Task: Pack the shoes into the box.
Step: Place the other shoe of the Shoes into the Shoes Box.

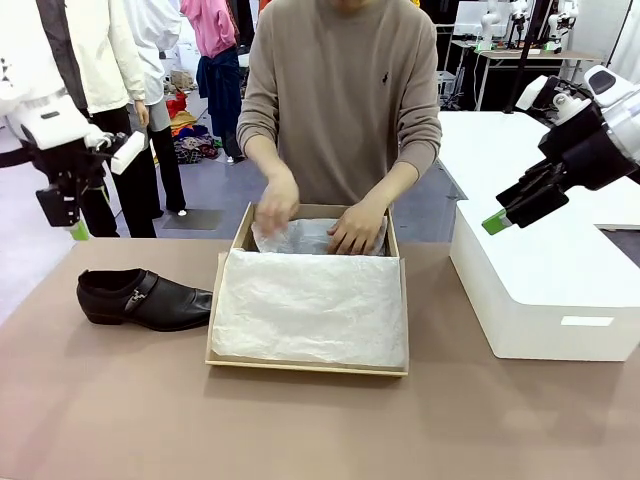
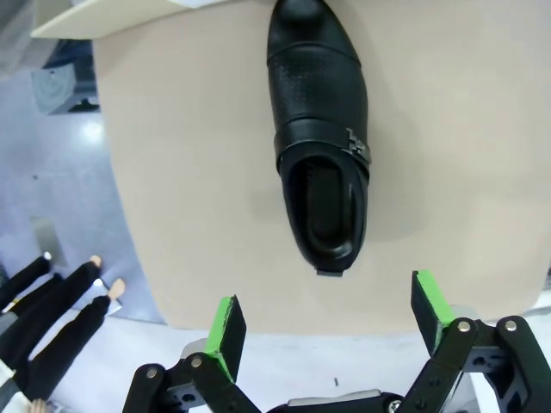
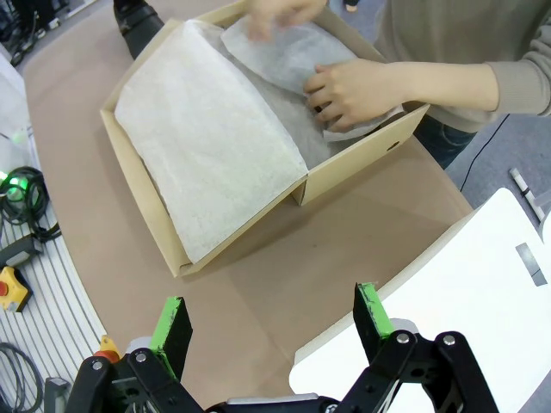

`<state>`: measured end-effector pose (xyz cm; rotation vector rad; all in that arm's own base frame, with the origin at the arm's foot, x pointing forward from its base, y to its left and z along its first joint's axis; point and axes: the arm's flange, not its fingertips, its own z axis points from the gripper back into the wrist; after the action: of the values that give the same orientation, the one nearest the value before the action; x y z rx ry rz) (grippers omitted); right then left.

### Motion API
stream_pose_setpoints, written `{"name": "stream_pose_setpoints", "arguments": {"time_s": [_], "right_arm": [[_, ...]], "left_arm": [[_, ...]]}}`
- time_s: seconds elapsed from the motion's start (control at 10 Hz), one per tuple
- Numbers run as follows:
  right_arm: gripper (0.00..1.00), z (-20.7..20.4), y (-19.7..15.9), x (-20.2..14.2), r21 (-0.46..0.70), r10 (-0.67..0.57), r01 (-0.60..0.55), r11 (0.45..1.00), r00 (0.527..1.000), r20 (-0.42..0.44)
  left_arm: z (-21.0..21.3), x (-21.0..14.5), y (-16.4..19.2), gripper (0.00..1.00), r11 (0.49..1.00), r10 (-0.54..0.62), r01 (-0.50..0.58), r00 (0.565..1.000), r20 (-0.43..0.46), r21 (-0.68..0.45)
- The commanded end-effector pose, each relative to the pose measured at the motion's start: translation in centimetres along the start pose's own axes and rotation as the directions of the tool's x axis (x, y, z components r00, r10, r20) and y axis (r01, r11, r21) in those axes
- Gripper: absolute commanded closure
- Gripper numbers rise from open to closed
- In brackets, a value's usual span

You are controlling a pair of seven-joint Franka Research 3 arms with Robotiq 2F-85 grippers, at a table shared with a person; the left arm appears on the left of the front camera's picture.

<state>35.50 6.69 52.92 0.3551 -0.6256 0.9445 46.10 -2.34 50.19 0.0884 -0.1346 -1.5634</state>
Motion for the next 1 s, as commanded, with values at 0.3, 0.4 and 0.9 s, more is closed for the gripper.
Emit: {"name": "stream_pose_setpoints", "arguments": {"time_s": [0.3,0.4,0.9], "right_arm": [[0.0,-0.1,-0.1,0.0,0.009,0.002,-0.002,1.0,1.0,0.014],[0.0,-0.1,-0.1,0.0,0.009,0.002,-0.002,1.0,1.0,0.014],[0.0,-0.1,-0.1,0.0,0.009,0.002,-0.002,1.0,1.0,0.014]], "left_arm": [[-2.2,0.1,0.4,0.0,1.0,0.001,-0.001,1.0,-0.002,-0.027],[-2.2,0.1,0.4,0.0,1.0,0.001,-0.001,1.0,-0.002,-0.027],[-2.2,0.2,0.7,0.0,1.0,-0.001,0.001,1.0,0.0,-0.026]]}}
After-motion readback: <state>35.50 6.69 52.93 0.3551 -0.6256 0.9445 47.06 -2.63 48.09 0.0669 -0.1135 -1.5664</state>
